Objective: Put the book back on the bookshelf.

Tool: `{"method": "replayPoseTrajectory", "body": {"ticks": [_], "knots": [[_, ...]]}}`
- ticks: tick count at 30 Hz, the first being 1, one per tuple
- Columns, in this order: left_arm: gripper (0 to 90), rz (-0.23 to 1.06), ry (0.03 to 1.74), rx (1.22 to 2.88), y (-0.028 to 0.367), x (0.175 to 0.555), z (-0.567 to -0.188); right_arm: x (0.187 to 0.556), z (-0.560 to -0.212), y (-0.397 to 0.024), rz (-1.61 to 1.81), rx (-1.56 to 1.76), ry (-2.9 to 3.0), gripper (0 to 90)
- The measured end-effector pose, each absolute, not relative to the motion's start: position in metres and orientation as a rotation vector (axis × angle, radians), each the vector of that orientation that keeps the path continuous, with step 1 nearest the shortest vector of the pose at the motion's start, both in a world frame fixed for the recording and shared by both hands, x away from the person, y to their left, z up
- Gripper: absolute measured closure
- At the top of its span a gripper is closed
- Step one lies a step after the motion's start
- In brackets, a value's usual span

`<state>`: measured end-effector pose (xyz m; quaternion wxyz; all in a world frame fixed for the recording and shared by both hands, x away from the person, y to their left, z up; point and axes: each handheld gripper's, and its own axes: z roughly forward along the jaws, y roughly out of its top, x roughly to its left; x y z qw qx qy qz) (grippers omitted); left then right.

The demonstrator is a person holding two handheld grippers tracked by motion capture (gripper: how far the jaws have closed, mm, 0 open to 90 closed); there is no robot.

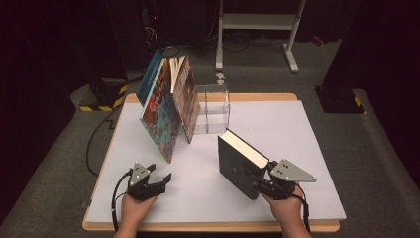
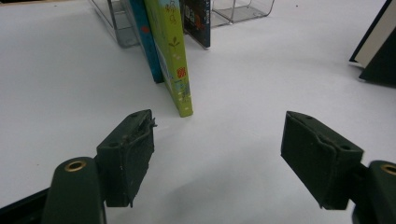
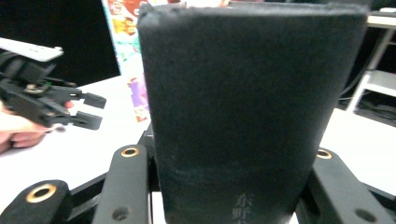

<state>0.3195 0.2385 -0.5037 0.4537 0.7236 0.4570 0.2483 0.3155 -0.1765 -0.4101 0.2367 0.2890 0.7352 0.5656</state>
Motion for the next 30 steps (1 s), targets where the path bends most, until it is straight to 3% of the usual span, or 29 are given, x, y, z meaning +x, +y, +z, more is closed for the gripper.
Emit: {"method": "replayPoseTrajectory", "body": {"ticks": [14, 30], "knots": [[25.7, 0.613, 1.136, 1.781, 0.239, 0.320, -0.504, 0.308, -0.417, -0.181, 1.527, 0.894, 1.991, 51.4], [25.1, 0.609, 1.115, 1.772, 0.240, 0.318, -0.504, 0.320, -0.382, -0.149, 1.387, 1.005, 2.050, 54.1]]}}
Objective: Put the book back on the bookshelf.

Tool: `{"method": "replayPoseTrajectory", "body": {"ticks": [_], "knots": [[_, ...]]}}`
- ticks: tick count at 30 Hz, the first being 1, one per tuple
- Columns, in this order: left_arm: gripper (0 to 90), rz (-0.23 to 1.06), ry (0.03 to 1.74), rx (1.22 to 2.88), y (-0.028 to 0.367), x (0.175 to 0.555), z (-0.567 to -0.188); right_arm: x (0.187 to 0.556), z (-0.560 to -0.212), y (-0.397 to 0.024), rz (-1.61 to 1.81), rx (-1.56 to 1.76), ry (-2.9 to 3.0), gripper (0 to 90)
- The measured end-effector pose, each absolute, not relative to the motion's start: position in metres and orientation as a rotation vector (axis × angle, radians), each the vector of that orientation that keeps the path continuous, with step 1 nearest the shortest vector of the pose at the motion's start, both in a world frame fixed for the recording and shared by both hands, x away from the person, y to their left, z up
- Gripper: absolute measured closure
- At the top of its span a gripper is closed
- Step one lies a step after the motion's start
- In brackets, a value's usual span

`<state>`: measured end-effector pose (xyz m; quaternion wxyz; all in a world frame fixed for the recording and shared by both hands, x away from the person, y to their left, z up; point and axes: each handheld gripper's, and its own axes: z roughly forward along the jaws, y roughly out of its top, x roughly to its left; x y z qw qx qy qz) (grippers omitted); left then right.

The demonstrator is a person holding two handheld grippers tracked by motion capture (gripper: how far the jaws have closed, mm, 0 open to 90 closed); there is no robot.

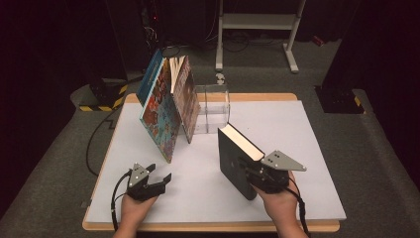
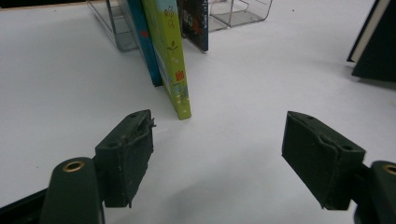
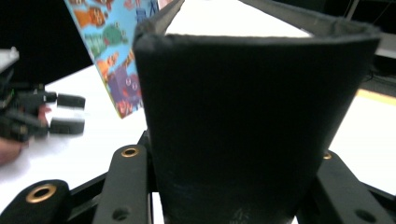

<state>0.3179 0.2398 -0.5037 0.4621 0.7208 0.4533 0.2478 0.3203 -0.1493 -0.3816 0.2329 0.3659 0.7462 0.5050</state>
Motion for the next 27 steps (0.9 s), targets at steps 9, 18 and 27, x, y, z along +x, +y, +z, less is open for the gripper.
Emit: {"method": "replayPoseTrajectory", "body": {"ticks": [9, 18, 27], "knots": [[25.0, 0.593, 1.114, 1.769, 0.241, 0.319, -0.504, 0.376, -0.362, -0.106, 1.356, 1.043, 1.959, 53.9], [25.0, 0.579, 1.119, 1.759, 0.243, 0.319, -0.504, 0.434, -0.365, -0.085, 1.321, 1.131, 1.875, 53.9], [25.2, 0.588, 1.118, 1.757, 0.242, 0.319, -0.504, 0.476, -0.366, -0.067, 1.276, 1.144, 1.810, 53.9]]}}
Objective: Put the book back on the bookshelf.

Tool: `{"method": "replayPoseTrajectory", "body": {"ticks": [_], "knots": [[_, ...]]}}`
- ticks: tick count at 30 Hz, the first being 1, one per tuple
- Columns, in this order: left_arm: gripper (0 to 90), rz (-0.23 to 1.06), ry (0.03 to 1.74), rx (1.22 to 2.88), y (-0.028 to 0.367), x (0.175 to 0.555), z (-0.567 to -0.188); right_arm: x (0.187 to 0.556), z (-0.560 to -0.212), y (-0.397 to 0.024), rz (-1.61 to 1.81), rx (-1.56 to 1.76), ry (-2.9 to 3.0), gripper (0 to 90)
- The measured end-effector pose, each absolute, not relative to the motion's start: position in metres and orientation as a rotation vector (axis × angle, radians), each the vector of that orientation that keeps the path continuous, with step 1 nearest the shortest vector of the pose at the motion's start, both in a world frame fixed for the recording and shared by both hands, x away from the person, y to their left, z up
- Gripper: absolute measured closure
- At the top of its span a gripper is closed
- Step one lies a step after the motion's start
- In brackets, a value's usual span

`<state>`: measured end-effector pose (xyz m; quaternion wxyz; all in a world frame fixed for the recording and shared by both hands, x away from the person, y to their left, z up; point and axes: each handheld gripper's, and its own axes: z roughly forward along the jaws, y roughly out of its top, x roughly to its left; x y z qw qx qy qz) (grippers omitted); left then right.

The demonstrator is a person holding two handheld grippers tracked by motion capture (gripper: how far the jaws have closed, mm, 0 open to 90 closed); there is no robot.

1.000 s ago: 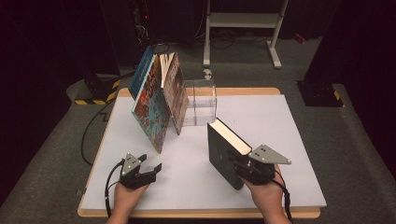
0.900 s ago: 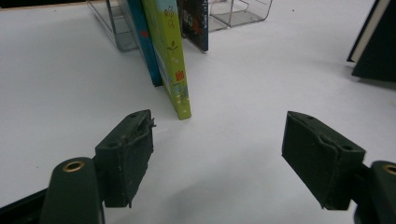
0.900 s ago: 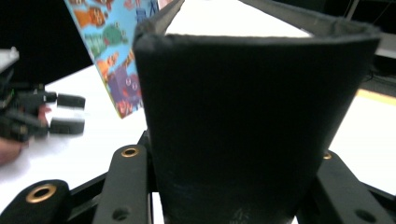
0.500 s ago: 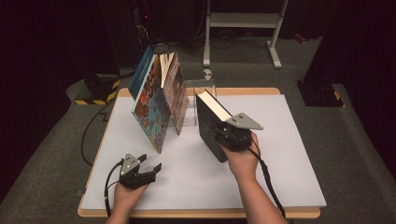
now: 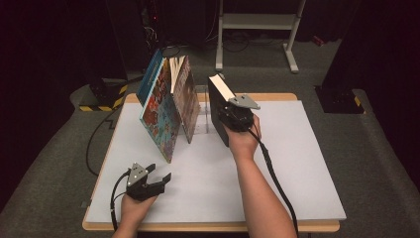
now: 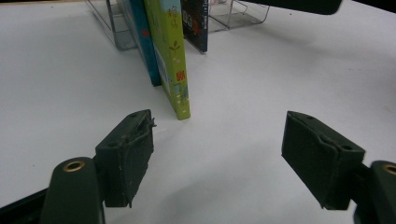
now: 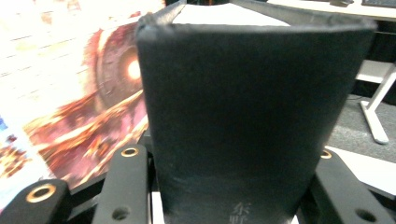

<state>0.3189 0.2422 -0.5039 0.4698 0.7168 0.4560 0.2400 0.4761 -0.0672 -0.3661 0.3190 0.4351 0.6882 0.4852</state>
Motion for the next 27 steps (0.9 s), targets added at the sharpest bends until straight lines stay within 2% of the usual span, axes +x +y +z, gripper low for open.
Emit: {"method": "replayPoseTrajectory", "body": {"ticks": [12, 21, 27], "knots": [[25.6, 0.594, 1.106, 1.756, 0.242, 0.318, -0.504, 0.524, -0.384, -0.052, 1.262, 1.229, 1.756, 54.0], [25.7, 0.594, 1.103, 1.756, 0.242, 0.317, -0.504, 0.539, -0.388, -0.040, 1.256, 1.206, 1.743, 53.9], [25.8, 0.596, 1.101, 1.756, 0.242, 0.317, -0.504, 0.537, -0.397, -0.038, 1.256, 1.209, 1.741, 53.1]]}}
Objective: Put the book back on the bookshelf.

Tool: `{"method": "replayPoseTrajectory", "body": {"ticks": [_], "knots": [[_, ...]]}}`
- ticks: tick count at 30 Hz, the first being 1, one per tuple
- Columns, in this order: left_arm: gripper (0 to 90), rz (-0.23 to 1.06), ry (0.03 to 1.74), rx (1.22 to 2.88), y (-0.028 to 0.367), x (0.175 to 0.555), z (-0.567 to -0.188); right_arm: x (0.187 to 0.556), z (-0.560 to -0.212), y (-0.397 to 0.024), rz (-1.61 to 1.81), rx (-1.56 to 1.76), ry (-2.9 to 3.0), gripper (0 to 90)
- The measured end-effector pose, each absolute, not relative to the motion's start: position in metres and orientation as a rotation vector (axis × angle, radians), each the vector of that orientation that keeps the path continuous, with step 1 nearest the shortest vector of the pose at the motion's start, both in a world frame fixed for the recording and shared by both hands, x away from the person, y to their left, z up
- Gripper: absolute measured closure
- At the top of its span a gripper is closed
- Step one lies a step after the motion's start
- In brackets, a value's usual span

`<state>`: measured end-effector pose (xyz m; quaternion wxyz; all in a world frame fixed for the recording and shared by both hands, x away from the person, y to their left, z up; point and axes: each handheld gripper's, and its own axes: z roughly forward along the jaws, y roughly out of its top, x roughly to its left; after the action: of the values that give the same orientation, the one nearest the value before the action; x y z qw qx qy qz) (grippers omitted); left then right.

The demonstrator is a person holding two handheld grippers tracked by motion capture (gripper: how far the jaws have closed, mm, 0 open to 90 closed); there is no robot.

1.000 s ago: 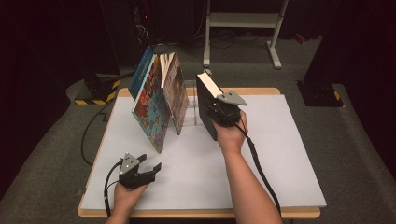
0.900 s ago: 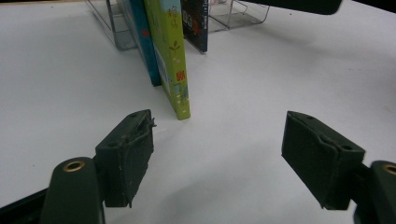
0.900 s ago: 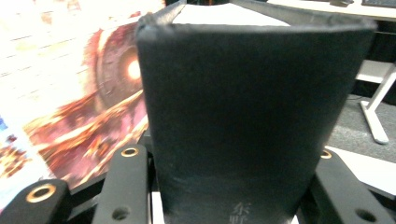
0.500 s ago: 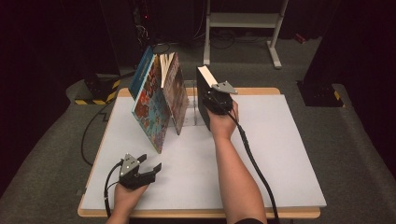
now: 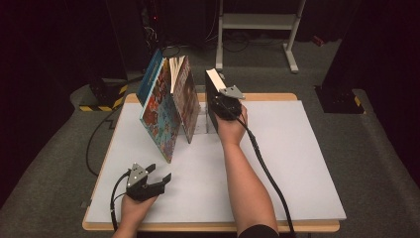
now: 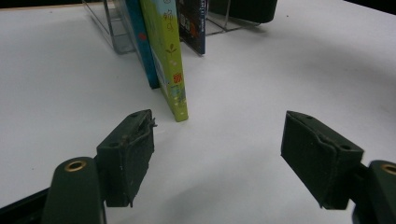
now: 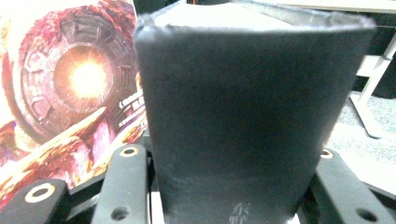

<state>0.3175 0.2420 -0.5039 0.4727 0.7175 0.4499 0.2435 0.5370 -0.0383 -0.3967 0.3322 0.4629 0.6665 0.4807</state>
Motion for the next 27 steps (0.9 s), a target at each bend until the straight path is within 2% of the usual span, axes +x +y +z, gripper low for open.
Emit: {"method": "replayPoseTrajectory", "body": {"ticks": [8, 9, 14, 17, 27], "knots": [[25.8, 0.602, 1.102, 1.751, 0.242, 0.317, -0.504, 0.529, -0.401, -0.042, 1.279, 1.232, 1.780, 47.5], [25.8, 0.601, 1.104, 1.750, 0.242, 0.317, -0.504, 0.525, -0.401, -0.046, 1.305, 1.254, 1.799, 43.2], [25.8, 0.598, 1.103, 1.749, 0.242, 0.317, -0.504, 0.509, -0.405, -0.055, 1.312, 1.250, 1.829, 43.8], [25.8, 0.599, 1.102, 1.755, 0.241, 0.317, -0.504, 0.499, -0.409, -0.063, 1.338, 1.255, 1.840, 47.5], [26.0, 0.594, 1.105, 1.762, 0.240, 0.318, -0.504, 0.499, -0.407, -0.061, 1.374, 1.290, 1.862, 48.8]]}}
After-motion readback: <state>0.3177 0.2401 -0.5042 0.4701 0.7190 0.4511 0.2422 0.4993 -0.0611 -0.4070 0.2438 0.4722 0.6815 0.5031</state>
